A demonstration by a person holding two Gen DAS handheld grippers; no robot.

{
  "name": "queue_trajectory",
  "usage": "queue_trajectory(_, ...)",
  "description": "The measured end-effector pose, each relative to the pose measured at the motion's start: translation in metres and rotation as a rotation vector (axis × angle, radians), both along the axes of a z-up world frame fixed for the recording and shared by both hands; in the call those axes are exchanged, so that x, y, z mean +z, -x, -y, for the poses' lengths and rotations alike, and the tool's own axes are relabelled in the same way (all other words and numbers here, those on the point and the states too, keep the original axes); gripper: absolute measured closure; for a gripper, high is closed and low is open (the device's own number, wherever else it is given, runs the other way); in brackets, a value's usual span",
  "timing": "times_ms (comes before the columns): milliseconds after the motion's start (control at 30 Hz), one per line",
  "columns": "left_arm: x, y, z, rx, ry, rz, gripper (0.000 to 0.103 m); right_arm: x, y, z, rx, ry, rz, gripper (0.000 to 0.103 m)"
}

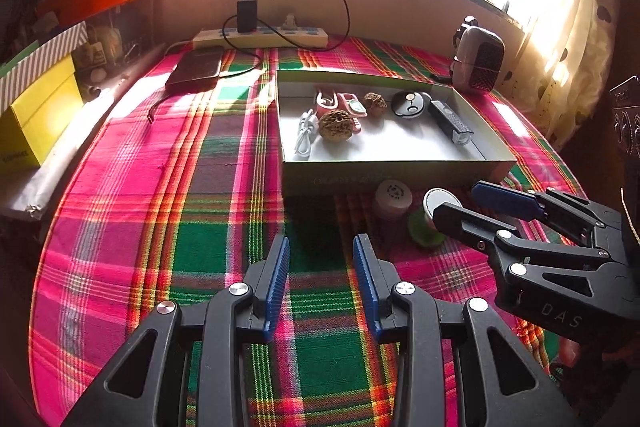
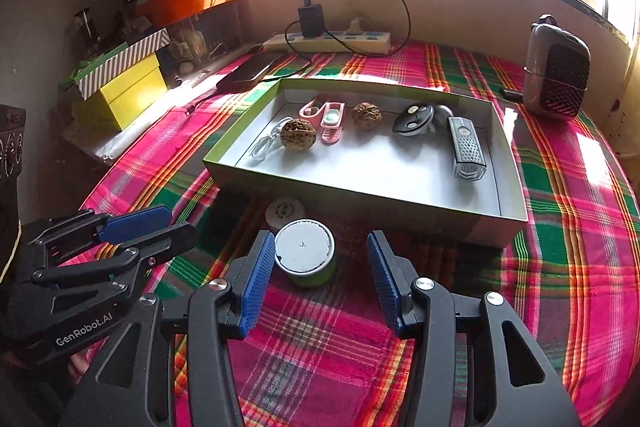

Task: Organize objects
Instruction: 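Withdraw both open grippers from the tray toward the white disc and puck, then close right gripper on green-based white disc while left gripper grasps white puck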

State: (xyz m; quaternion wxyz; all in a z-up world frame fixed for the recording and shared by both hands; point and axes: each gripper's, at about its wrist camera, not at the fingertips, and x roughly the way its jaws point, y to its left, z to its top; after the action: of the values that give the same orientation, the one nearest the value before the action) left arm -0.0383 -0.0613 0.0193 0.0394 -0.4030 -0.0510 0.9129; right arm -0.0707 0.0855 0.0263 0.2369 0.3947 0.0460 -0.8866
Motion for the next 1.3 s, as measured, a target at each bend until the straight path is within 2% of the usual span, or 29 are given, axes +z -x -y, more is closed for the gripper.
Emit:
queue_trajectory(400,-0.010,-0.001,0.010,0.006,-0.010,0.029,0.072,-0.015,0.006,0.017,-0.002,-0.048,0.016,0.050)
queue_trajectory(833,-0.016,0.004,0.008,-0.008,-0.012,0.048,0.072,-0.015,0.012,0.010,-0.028,-0.008,0.031,0.050)
queue_trajectory(1033,-0.016,0.006,0.002,-0.023,-0.006,0.053,0.072,-0.014,0.011,0.010,-0.015,-0.005,0.023,0.067)
queue_trajectory(1300,-0.014,0.011,-0.006,-0.042,-0.013,0.062,0.072,-0.012,0.008,0.002,-0.030,-0.001,0.006,0.068)
